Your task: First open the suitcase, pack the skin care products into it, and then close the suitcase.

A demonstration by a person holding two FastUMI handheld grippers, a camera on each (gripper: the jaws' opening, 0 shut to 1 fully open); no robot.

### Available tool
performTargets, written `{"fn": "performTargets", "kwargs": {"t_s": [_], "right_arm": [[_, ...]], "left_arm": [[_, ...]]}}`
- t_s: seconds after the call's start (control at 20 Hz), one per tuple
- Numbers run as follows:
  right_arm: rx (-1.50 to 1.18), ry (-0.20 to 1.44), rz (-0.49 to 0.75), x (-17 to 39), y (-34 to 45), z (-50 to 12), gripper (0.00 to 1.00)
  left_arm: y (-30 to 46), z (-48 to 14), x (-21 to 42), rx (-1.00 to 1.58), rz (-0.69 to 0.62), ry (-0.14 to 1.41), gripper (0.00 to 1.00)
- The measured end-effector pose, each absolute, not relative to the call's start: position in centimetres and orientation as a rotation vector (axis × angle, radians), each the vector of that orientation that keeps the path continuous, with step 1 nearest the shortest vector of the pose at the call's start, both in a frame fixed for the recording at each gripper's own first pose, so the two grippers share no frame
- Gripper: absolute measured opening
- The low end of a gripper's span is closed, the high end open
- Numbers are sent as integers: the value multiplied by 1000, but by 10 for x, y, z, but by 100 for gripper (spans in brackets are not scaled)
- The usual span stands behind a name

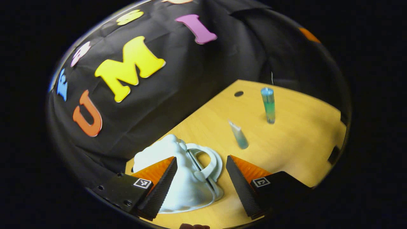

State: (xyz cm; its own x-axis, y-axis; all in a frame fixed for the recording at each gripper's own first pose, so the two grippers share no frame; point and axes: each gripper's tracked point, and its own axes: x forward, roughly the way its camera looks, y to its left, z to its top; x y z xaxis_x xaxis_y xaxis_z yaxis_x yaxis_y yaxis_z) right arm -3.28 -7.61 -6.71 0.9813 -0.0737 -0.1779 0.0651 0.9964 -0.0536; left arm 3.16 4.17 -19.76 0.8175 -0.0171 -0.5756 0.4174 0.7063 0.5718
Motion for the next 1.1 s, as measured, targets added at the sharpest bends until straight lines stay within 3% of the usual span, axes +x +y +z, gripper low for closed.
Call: {"fn": "performTargets", "kwargs": {"t_s": [0.4, 0.6, 0.7, 0.75, 0.9, 1.0, 1.1], "right_arm": [[-54, 202, -172, -43, -111, -75, 80], [-60, 222, -220, -53, -122, -83, 80], [-56, 226, -242, -59, -126, -84, 80], [-56, 229, -249, -62, -126, -85, 80], [-62, 234, -254, -69, -123, -88, 80], [-62, 228, -249, -68, -116, -86, 80], [-71, 219, -235, -65, -105, -84, 80]], "left_arm": [[66, -248, 62, 1150, -354, 662, 94], [64, -267, 71, 1209, -390, 707, 80], [71, -272, 74, 1248, -371, 731, 67], [70, -273, 76, 1253, -385, 744, 47], [68, -269, 76, 1258, -385, 726, 33], [71, -250, 78, 1262, -352, 662, 18], [73, -226, 79, 1222, -335, 594, 14]]}}
